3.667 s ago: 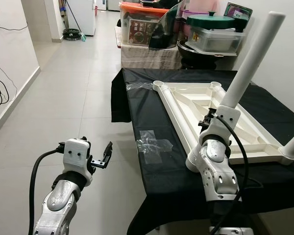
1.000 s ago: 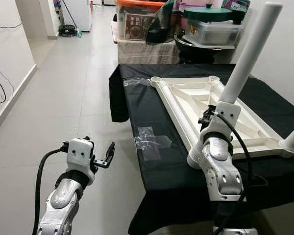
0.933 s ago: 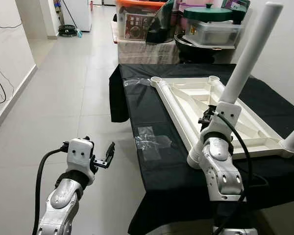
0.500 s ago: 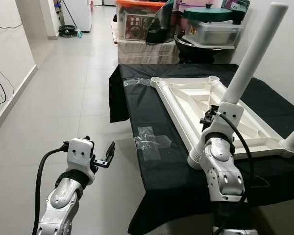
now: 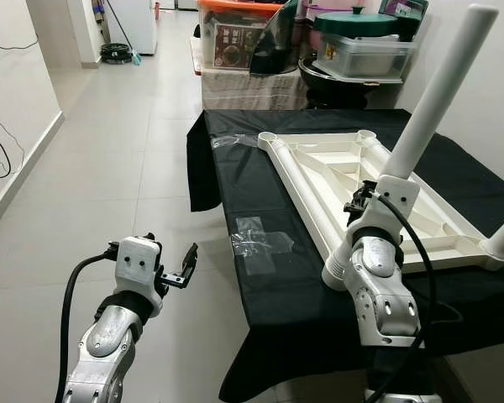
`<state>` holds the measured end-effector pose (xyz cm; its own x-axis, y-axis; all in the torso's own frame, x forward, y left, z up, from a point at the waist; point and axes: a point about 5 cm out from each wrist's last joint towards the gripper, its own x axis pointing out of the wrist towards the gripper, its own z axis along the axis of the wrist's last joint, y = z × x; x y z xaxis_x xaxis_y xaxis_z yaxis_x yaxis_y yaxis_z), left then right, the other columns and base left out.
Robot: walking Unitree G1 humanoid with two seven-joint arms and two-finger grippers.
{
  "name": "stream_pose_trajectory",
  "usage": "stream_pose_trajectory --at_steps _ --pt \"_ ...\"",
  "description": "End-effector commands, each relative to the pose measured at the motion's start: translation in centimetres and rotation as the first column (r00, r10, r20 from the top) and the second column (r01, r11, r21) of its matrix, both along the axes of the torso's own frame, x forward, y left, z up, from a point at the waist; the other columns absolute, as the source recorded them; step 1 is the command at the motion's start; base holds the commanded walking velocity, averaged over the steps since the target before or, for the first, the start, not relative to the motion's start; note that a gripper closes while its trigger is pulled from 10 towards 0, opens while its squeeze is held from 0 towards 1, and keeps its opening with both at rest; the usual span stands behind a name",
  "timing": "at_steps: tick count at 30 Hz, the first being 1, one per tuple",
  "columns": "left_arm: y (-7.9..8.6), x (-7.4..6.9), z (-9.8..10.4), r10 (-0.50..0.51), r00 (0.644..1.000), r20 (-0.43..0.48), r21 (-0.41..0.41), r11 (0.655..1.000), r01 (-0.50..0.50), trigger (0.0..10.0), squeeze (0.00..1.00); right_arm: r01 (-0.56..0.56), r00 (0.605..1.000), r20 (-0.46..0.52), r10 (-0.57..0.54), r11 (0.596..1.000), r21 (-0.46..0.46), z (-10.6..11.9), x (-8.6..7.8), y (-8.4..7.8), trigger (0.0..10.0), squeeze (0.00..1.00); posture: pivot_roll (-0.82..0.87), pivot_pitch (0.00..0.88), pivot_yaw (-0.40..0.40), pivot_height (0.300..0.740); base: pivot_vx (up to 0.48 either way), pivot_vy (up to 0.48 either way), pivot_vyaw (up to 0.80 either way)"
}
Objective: Building children table
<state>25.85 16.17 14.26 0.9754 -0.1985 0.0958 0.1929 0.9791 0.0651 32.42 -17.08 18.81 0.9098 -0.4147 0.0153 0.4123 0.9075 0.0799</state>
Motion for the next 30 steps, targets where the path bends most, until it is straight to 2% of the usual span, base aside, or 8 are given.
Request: stream_pose_trajectory --at_steps 1,14,15,16,18,28,29,30 --pt "-0.1 0.1 -0.3 -0.009 1.0 -0.007 0.012 1.0 0.009 10.0 0.0 0.06 0.993 -0.1 -0.059 0.998 0.014 -2.1 -0.6 -1.1 10.0 0.0 0.1 0.0 -0.08 0.74 0.0 0.0 0.0" --pt "-0.3 0.1 -0.4 -0.012 1.0 -0.008 0.01 1.0 0.012 10.0 0.0 0.054 0.996 -0.079 -0.052 0.998 0.02 -1.6 -0.5 -1.0 10.0 0.0 0.1 0.0 -0.082 0.74 0.0 0.0 0.0" --pt "-0.3 0.1 -0.4 -0.012 1.0 -0.008 0.01 1.0 0.012 10.0 0.0 0.055 0.996 -0.068 -0.053 0.998 0.021 -1.4 -0.5 -1.1 10.0 0.65 0.1 0.0 -0.082 0.74 0.0 0.0 0.0" --pt "-0.3 0.1 -0.4 -0.012 1.0 -0.009 0.01 1.0 0.012 10.0 0.0 0.055 0.997 -0.055 -0.054 0.998 0.023 -1.1 -0.6 -1.1 10.0 0.84 0.09 0.0 -0.081 0.74 0.0 0.0 0.0" --pt "-0.3 0.1 -0.4 -0.012 1.0 -0.009 0.009 1.0 0.012 10.0 0.0 0.052 0.999 -0.018 -0.051 0.998 0.02 -0.5 -0.6 -1.1 10.0 1.0 0.09 0.0 -0.082 0.74 0.0 0.0 0.0" --pt "-0.3 0.2 -0.5 -0.013 1.0 -0.009 0.008 1.0 0.013 10.0 0.0 0.028 0.997 0.072 -0.028 1.0 -0.002 0.8 -0.7 -0.6 10.0 1.0 0.09 0.0 -0.082 0.74 0.0 0.0 0.0" --pt "-0.3 0.2 -0.5 -0.013 1.0 -0.009 0.008 1.0 0.013 10.0 0.0 0.016 0.998 0.062 -0.018 1.0 0.018 0.6 -0.7 -0.6 4.4 1.0 0.09 0.0 -0.082 0.74 0.0 0.0 0.0" --pt "-0.3 0.2 -0.5 -0.013 1.0 -0.008 0.008 1.0 0.013 10.0 0.0 0.008 0.998 0.055 -0.01 0.999 0.033 0.3 -0.7 -0.5 4.4 1.0 0.09 0.0 -0.082 0.74 0.0 0.0 0.0"
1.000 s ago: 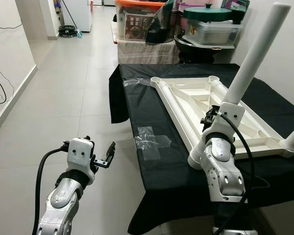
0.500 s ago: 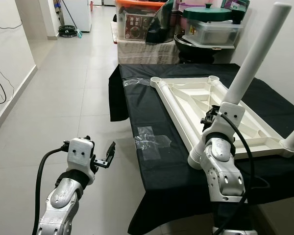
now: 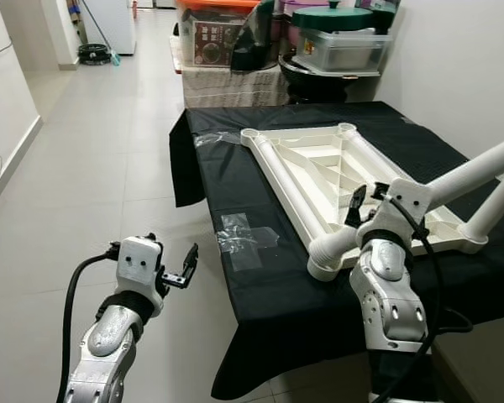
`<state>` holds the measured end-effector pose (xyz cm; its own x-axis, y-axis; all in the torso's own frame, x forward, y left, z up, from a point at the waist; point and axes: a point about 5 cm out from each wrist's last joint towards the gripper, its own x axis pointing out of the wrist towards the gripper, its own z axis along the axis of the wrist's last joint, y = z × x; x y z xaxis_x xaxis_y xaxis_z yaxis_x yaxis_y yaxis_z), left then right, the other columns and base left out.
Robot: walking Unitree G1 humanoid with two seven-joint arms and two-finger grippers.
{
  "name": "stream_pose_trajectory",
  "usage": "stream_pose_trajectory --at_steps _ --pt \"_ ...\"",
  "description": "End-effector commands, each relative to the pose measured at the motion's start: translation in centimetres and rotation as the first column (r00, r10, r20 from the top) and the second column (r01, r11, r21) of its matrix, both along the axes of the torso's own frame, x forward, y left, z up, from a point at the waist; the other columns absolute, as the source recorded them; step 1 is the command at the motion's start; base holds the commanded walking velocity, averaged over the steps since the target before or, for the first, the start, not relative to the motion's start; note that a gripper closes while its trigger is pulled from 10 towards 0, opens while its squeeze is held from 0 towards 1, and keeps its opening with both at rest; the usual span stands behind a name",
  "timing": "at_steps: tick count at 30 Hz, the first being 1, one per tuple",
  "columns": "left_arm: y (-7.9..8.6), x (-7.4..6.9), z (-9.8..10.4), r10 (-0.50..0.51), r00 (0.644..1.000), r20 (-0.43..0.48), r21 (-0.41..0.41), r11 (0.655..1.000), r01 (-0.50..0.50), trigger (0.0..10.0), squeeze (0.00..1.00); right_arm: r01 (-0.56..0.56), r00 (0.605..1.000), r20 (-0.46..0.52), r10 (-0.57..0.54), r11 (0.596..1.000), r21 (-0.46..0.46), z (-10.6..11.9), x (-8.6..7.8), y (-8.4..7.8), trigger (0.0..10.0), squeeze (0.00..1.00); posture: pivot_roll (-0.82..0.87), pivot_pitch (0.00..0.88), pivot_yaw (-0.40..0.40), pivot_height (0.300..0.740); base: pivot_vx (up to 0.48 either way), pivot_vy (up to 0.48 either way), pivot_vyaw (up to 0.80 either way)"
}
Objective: Building children table
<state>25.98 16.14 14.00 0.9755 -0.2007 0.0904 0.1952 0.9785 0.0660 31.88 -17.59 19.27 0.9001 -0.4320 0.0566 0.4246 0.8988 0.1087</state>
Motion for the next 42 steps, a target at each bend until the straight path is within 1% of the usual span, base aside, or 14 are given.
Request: stream_pose_trajectory --at_steps 1,7,8,10,11,25,28,32,33,37,39,40,41,42 --pt "-0.3 0.0 -0.2 -0.011 1.0 -0.003 0.006 1.0 0.011 10.0 0.0 -0.02 1.0 0.003 0.019 0.999 0.047 -0.4 -0.1 0.0 0.0 1.0 0.09 0.0 -0.083 0.74 0.0 0.0 0.0" --pt "-0.2 0.0 -0.1 -0.005 1.0 0.0 0.007 1.0 0.005 10.0 0.0 0.002 0.999 -0.048 0.003 0.994 0.111 -1.6 0.0 -0.4 0.0 0.98 0.1 0.0 -0.086 0.74 0.0 0.0 0.0" --pt "-0.2 0.0 -0.1 -0.005 1.0 0.0 0.007 1.0 0.005 10.0 0.0 0.003 0.999 -0.04 0.002 0.993 0.115 -1.5 0.0 -0.4 0.0 0.27 0.1 0.0 -0.086 0.74 0.0 0.0 0.0" --pt "-0.2 0.0 -0.1 -0.004 1.0 0.001 0.007 1.0 0.004 10.0 0.0 0.003 0.999 -0.034 0.001 0.993 0.118 -1.5 0.1 -0.4 0.0 0.27 0.1 0.0 -0.086 0.74 0.0 0.0 0.0" --pt "-0.1 0.0 -0.1 -0.004 1.0 0.001 0.007 1.0 0.004 10.0 0.0 0.002 1.0 -0.021 0.001 0.992 0.124 -1.3 0.1 -0.4 0.0 0.0 0.1 0.0 -0.086 0.74 0.0 0.0 0.0" --pt "-0.2 0.1 -0.2 -0.004 1.0 0.004 0.009 1.0 0.004 10.0 0.0 -0.047 0.998 0.058 0.034 0.968 0.245 -0.4 0.8 -0.5 0.0 0.0 0.09 0.0 -0.085 0.74 0.0 0.0 0.0" --pt "-0.2 0.2 -0.1 -0.004 1.0 0.007 0.011 1.0 0.004 10.0 0.0 -0.143 0.986 0.119 0.117 0.958 0.25 0.9 1.4 0.2 0.0 0.0 0.09 0.0 -0.086 0.74 0.0 0.0 0.0" --pt "-0.3 0.3 0.1 -0.017 1.0 0.015 0.007 1.0 0.017 10.0 0.0 -0.301 0.945 0.193 0.265 0.935 0.187 2.6 2.1 1.4 0.0 0.0 0.09 0.0 -0.084 0.74 0.0 0.0 0.0" --pt "-0.4 0.4 0.3 -0.049 0.999 0.021 0.005 0.999 0.049 10.0 0.0 -0.414 0.895 0.227 0.385 0.905 0.096 3.7 2.4 2.3 0.0 0.0 0.09 0.0 -0.084 0.74 0.0 0.0 0.0" --pt "-0.4 0.4 0.4 -0.061 0.998 0.023 0.004 0.998 0.061 10.0 0.0 -0.451 0.873 0.235 0.426 0.89 0.061 4.1 2.4 2.6 0.0 0.0 0.09 0.0 -0.084 0.74 0.0 0.0 0.0" --pt "-0.4 0.4 0.7 -0.083 0.996 0.034 0.001 0.997 0.083 10.0 0.0 -0.537 0.812 0.247 0.528 0.843 -0.037 5.1 2.5 3.4 0.0 0.0 0.09 0.0 -0.081 0.74 0.0 0.0 0.0" --pt "-0.4 0.4 0.7 -0.083 0.996 0.034 0.001 0.997 0.083 10.0 0.0 -0.537 0.812 0.247 0.528 0.843 -0.037 5.1 2.5 3.4 0.0 0.0 0.09 0.0 -0.081 0.74 0.0 0.0 0.0" --pt "-0.5 0.5 0.9 -0.1 0.994 0.04 0.001 0.995 0.1 10.0 0.0 -0.58 0.778 0.244 0.578 0.812 -0.073 5.6 2.5 3.7 0.0 0.0 0.09 0.0 -0.08 0.74 0.0 0.0 0.0" --pt "-0.8 0.4 1.4 -0.163 0.985 0.051 -0.005 0.987 0.163 10.0 0.0 -0.678 0.692 0.239 0.681 0.727 -0.107 6.2 2.5 4.4 0.0 0.0 0.09 0.0 -0.08 0.74 0.0 0.0 0.0"
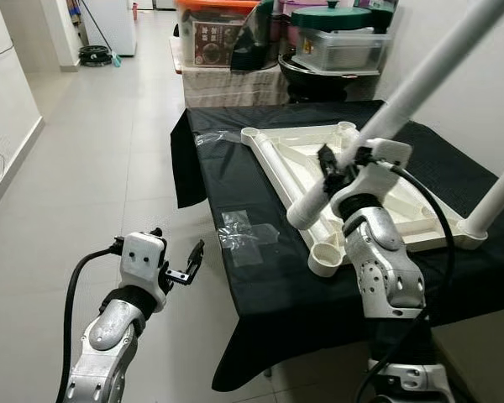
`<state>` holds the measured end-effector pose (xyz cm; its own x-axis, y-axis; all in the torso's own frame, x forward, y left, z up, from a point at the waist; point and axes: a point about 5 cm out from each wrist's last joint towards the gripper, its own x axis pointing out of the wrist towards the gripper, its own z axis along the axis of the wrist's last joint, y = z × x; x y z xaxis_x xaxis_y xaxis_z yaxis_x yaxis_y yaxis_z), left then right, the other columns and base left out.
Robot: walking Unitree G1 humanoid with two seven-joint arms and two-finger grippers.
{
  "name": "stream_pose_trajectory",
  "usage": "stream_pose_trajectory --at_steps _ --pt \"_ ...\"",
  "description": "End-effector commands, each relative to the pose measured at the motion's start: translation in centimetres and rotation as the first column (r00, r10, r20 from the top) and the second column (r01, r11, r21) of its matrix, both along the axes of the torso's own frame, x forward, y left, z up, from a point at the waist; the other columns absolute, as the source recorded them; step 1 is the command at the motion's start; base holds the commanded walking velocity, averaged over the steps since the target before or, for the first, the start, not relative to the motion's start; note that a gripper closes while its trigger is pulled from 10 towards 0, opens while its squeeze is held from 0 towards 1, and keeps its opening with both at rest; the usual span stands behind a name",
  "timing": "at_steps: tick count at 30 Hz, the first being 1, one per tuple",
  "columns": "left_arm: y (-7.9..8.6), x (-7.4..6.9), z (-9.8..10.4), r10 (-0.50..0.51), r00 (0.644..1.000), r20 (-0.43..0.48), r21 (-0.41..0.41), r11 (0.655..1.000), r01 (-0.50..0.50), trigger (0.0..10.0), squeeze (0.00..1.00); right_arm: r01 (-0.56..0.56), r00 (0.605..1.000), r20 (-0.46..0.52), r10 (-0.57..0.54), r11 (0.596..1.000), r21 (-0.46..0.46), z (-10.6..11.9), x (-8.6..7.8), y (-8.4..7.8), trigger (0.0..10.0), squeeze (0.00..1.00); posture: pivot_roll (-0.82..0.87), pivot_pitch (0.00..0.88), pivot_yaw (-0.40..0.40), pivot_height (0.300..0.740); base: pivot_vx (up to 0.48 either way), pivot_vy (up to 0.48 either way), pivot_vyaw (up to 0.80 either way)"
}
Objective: Building children table
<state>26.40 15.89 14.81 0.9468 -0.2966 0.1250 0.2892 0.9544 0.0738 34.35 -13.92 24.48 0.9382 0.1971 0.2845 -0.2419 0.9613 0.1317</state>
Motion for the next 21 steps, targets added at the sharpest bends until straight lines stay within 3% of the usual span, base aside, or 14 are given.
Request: stream_pose_trajectory --at_steps 1,4,8,10,15,21 --pt "-0.6 -0.1 0.6 -0.064 0.998 0.014 -0.008 0.998 0.064 10.0 0.0 -0.101 0.994 0.037 0.101 0.995 -0.013 1.0 0.0 0.7 0.0 0.0 0.09 0.0 -0.08 0.74 0.0 0.0 0.0" --pt "-1.3 -0.7 1.3 -0.236 0.972 0.011 -0.006 0.972 0.236 10.0 0.0 -0.287 0.955 0.068 0.288 0.958 -0.023 2.1 -0.6 1.8 0.0 0.0 0.09 0.0 -0.078 0.74 0.0 0.0 0.0" --pt "-1.3 -0.9 1.5 -0.292 0.956 -0.001 0.003 0.956 0.292 10.0 0.0 -0.351 0.931 0.098 0.352 0.936 -0.027 2.8 -1.0 2.2 0.0 0.0 0.09 0.0 -0.076 0.74 0.0 0.0 0.0" --pt "-0.7 -0.8 1.9 -0.351 0.936 -0.019 0.042 0.935 0.352 10.0 0.0 -0.485 0.862 0.144 0.487 0.873 -0.048 4.1 -2.0 3.4 0.0 0.0 0.09 0.0 -0.072 0.74 0.0 0.0 0.0" --pt "0.0 -0.4 2.5 -0.37 0.929 -0.017 0.069 0.926 0.371 10.0 0.0 -0.581 0.796 0.162 0.583 0.811 -0.065 4.5 -3.0 4.5 0.0 0.0 0.09 0.0 -0.071 0.74 0.0 0.0 0.0" --pt "0.7 -0.2 3.3 -0.357 0.934 -0.006 0.097 0.93 0.356 10.0 0.0 -0.638 0.753 0.159 0.639 0.767 -0.062 4.2 -3.7 5.2 0.0 0.0 0.09 0.0 -0.072 0.74 0.0 0.0 0.0"
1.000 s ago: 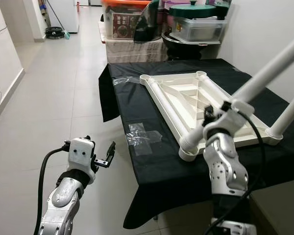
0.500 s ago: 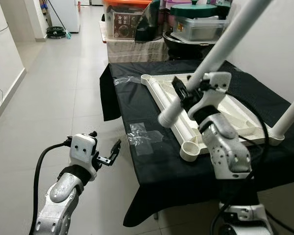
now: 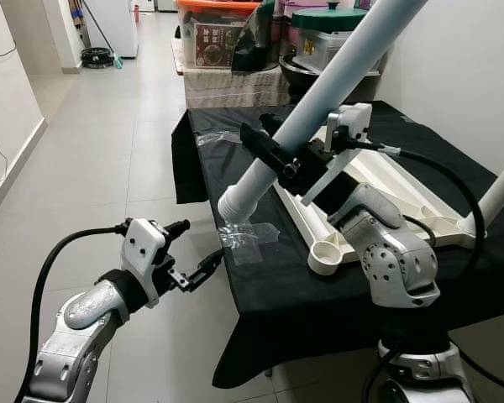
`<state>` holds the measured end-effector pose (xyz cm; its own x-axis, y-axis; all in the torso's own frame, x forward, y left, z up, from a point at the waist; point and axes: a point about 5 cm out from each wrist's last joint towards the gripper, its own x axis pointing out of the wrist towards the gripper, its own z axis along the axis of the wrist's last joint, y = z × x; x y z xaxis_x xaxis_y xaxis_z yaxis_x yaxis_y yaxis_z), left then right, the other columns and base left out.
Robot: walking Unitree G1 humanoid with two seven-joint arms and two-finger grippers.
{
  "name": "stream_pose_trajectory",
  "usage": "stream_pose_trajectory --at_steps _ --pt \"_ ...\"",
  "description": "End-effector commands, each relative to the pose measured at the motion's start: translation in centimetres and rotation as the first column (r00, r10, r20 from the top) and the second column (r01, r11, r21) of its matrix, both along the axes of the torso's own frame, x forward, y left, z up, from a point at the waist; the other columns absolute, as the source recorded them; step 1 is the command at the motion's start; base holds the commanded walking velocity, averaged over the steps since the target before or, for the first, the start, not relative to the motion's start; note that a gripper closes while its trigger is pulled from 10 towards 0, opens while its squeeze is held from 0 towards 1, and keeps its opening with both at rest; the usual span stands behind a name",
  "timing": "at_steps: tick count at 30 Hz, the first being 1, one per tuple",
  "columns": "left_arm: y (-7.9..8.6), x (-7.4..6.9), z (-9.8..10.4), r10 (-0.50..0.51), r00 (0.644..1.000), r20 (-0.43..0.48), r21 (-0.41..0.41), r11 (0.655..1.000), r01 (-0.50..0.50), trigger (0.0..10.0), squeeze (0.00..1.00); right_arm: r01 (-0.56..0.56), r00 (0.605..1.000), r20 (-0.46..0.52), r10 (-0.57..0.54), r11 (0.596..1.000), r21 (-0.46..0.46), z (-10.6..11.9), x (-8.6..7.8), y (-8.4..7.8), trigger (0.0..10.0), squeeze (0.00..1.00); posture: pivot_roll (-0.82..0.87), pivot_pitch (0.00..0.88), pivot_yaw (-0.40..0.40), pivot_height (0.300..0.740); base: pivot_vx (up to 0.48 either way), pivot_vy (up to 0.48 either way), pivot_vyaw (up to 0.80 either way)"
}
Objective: Building children table
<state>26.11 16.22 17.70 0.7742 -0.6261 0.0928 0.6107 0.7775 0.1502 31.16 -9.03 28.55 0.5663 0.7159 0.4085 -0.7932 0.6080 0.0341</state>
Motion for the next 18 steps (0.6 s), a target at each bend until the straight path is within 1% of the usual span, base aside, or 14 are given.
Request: stream_pose_trajectory --at_steps 1,7,9,10,12,15,18 --pt "0.6 0.1 0.8 0.012 1.0 0.02 0.016 1.0 -0.012 10.0 0.0 -0.052 0.999 0.01 0.052 0.999 -0.009 -0.1 -0.7 0.5 0.0 0.0 0.09 0.0 -0.072 0.74 0.0 0.0 0.0" --pt "1.1 0.1 1.7 0.016 0.999 0.042 0.016 1.0 -0.017 10.0 0.0 -0.074 0.997 0.009 0.075 0.996 -0.046 -0.6 -1.1 0.8 0.0 0.0 0.1 0.0 -0.074 0.74 0.0 0.0 0.0" --pt "1.4 -0.1 3.0 0.0 0.996 0.085 0.046 0.999 -0.004 10.0 0.0 -0.077 0.997 0.009 0.078 0.993 -0.089 -1.1 -1.1 0.9 0.0 0.0 0.1 0.0 -0.077 0.74 0.0 0.0 0.0" --pt "1.5 -0.1 3.3 0.0 0.995 0.099 0.058 0.998 -0.006 10.0 0.0 -0.078 0.997 0.011 0.079 0.992 -0.103 -1.2 -1.1 0.9 0.0 0.0 0.1 0.0 -0.077 0.74 0.0 0.0 0.0" --pt "1.5 -0.1 3.4 0.002 0.994 0.106 0.065 0.998 -0.009 10.0 0.0 -0.078 0.997 0.012 0.08 0.991 -0.109 -1.2 -1.1 0.9 0.0 0.0 0.1 0.0 -0.077 0.74 0.0 0.0 0.0" --pt "1.3 0.1 2.7 -0.026 0.997 0.067 0.046 0.999 0.023 10.0 0.0 -0.111 0.993 0.023 0.114 0.989 -0.099 -0.8 -1.5 1.5 0.0 0.0 0.09 0.0 -0.072 0.74 0.0 0.0 0.0" --pt "0.9 0.3 2.4 -0.052 0.997 0.049 0.042 0.998 0.05 10.0 0.0 -0.138 0.99 0.025 0.14 0.986 -0.092 -0.7 -1.9 1.9 0.0 0.0 0.09 0.0 -0.069 0.74 0.0 0.0 0.0"
